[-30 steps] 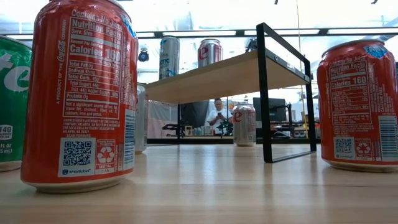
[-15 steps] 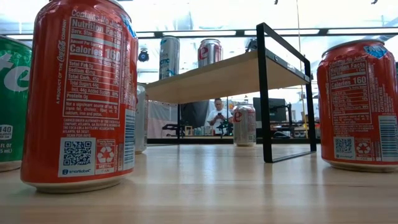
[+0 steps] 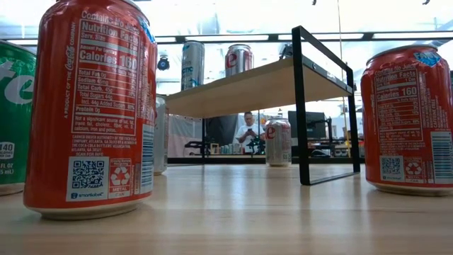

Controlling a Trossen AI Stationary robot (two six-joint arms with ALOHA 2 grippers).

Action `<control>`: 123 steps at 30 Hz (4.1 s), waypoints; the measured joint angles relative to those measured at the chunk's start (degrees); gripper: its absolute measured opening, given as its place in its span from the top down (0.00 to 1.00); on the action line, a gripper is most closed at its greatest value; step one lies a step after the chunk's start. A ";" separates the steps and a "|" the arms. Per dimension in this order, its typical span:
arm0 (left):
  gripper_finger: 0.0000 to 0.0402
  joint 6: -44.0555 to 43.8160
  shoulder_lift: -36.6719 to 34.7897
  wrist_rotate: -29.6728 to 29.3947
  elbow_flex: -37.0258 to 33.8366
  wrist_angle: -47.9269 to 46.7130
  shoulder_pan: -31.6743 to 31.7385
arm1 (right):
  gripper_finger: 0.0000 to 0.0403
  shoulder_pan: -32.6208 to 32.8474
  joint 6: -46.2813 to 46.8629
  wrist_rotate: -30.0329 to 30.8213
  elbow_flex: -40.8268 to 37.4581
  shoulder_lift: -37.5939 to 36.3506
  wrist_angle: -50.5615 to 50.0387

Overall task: Place canned beverage on shelf
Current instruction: Put the bottom orange soda can on the shelf

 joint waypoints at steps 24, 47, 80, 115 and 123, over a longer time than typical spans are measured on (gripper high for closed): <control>0.05 -0.78 3.10 3.41 -0.85 3.83 0.10 | 0.98 0.00 0.00 -0.04 -0.61 0.15 -0.02; 0.05 -2.40 3.10 2.15 -8.84 12.21 0.71 | 0.98 0.00 0.20 -0.04 -0.61 0.15 0.02; 0.33 5.75 -4.00 6.50 -26.94 41.61 3.29 | 0.98 1.62 2.49 0.10 -5.05 0.15 4.50; 0.33 12.62 -12.20 -22.50 -12.00 33.39 4.96 | 0.98 -5.23 -28.06 22.41 -12.97 0.26 31.26; 0.33 7.54 -15.48 -24.01 -11.98 33.78 9.53 | 0.98 -6.50 -31.40 22.45 -14.58 0.26 35.95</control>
